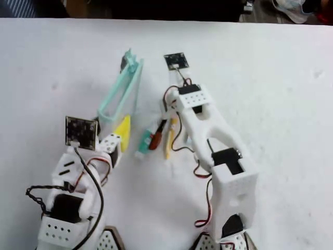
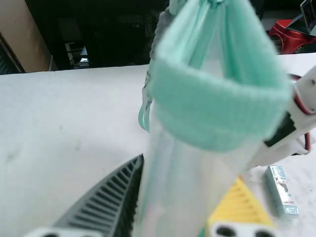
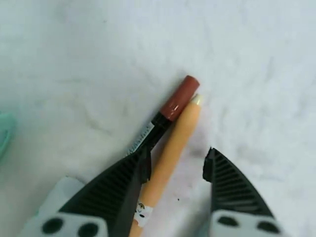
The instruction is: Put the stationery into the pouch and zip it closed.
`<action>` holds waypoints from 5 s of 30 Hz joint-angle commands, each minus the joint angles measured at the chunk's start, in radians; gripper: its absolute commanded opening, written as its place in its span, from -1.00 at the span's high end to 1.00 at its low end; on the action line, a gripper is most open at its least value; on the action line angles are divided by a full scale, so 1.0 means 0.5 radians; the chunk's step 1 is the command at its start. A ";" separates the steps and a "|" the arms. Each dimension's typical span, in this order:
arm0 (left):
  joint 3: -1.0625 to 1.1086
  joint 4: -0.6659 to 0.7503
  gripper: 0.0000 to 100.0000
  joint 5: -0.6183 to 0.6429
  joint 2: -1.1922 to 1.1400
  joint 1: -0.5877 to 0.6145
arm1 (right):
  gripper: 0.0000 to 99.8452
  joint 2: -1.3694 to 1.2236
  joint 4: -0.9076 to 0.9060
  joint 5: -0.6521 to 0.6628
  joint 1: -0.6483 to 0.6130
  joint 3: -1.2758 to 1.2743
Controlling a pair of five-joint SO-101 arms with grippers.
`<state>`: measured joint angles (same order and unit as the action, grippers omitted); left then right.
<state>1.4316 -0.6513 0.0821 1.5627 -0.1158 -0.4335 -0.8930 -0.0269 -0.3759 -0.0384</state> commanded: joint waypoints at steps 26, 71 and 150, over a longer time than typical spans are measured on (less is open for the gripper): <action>-0.080 -0.028 0.61 -0.018 0.026 -0.029 | 0.97 -0.259 -0.170 -0.006 0.044 0.359; -0.080 -0.018 0.61 -0.012 0.026 -0.029 | 0.97 0.373 -0.643 -0.021 0.124 0.347; -0.077 -0.031 0.60 -0.025 0.026 -0.112 | 0.97 2.453 0.968 0.730 -0.852 -0.393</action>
<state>1.4316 -0.6513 0.0806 1.5627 -0.1542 0.8600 -0.4404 0.3245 -0.7917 -0.3391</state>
